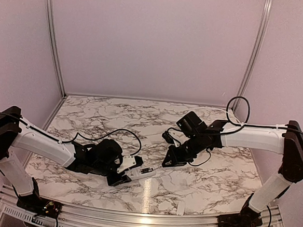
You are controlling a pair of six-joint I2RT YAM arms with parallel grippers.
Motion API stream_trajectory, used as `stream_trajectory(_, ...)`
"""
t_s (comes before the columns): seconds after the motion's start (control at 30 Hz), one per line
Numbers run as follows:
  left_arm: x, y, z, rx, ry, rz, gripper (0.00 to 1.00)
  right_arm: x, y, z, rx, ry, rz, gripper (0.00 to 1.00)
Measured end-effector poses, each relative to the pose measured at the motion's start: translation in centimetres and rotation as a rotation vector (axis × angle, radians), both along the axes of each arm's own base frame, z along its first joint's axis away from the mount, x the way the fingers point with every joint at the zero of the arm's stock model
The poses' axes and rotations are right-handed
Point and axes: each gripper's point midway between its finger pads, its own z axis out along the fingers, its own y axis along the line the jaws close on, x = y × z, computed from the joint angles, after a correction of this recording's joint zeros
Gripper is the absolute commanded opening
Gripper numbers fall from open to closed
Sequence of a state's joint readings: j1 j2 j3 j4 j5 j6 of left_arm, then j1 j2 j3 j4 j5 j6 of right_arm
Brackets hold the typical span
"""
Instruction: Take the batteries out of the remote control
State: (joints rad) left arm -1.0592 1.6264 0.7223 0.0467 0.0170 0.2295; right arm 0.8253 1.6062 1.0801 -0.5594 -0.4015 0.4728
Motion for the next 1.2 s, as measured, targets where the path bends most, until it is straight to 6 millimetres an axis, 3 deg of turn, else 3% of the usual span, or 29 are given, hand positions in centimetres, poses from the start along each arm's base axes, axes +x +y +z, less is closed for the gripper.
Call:
stream_trajectory(0.63,0.5,-0.3,-0.7,0.029,0.028,0.044,0.00,0.3,-1.3,-0.3,0.088,-0.013,0.085,0.00)
stream_trajectory(0.77,0.5,-0.2,-1.5,0.055,0.039,0.052,0.00,0.4,-1.3,-0.3,0.104,-0.021,0.105,0.00)
stream_trajectory(1.2,0.6,-0.3,-1.6,0.049,0.055,0.074,0.00,0.5,-1.3,-0.4,0.120,-0.039,0.126,0.00)
